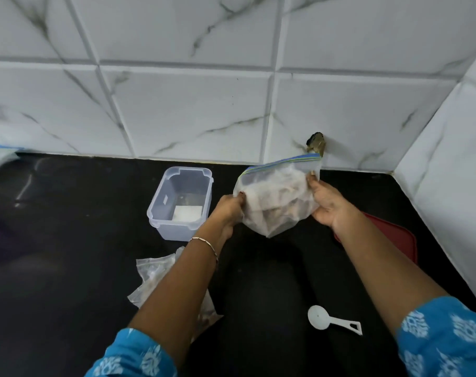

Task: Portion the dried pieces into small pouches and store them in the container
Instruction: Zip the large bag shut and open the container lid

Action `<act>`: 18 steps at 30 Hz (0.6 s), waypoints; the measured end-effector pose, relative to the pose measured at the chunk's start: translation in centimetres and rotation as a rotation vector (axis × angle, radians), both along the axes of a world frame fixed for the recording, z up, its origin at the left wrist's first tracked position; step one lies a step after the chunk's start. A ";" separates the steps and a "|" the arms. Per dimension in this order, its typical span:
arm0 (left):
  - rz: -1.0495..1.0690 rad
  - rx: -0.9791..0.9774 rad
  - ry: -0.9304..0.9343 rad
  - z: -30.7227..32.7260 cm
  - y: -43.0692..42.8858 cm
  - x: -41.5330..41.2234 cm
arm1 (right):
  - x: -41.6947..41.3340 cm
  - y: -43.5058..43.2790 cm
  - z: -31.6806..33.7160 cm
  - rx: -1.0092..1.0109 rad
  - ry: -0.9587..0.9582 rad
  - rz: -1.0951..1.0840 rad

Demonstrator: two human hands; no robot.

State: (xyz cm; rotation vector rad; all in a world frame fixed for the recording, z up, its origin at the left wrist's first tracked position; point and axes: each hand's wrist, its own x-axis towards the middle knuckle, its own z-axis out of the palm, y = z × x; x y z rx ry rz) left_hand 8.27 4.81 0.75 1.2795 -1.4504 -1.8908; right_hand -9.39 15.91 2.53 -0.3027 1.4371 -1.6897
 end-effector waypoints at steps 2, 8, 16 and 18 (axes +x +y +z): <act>0.099 0.002 0.063 1.4 -1.0 0.8 | 0.8 -2.1 1.9 -0.035 0.008 0.046; 0.378 0.015 0.164 4.1 -4.4 6.1 | 5.2 -10.1 5.9 -0.056 0.096 0.281; 0.489 -0.079 0.082 3.3 -5.9 11.7 | 10.5 -17.7 7.9 0.005 0.293 0.512; 0.451 -0.107 0.060 2.6 -5.8 12.3 | 10.8 -18.8 7.6 0.010 0.356 0.551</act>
